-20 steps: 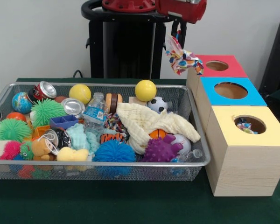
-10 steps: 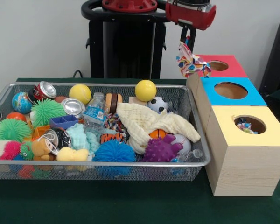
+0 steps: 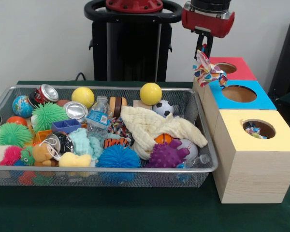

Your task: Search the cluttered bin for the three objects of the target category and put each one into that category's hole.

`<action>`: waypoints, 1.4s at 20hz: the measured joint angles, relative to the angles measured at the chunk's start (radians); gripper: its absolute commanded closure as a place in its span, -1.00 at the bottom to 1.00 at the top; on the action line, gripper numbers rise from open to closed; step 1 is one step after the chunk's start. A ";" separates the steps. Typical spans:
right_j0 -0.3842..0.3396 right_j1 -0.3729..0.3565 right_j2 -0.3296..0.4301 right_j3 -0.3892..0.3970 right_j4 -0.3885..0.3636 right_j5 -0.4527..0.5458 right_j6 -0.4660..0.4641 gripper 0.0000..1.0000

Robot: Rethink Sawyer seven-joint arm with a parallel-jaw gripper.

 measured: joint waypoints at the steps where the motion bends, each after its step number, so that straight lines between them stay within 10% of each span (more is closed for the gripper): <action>1: 0.003 0.005 0.000 -0.011 0.000 0.000 0.000 1.00; 28: 0.043 0.113 -0.008 -0.291 0.054 0.150 0.036 1.00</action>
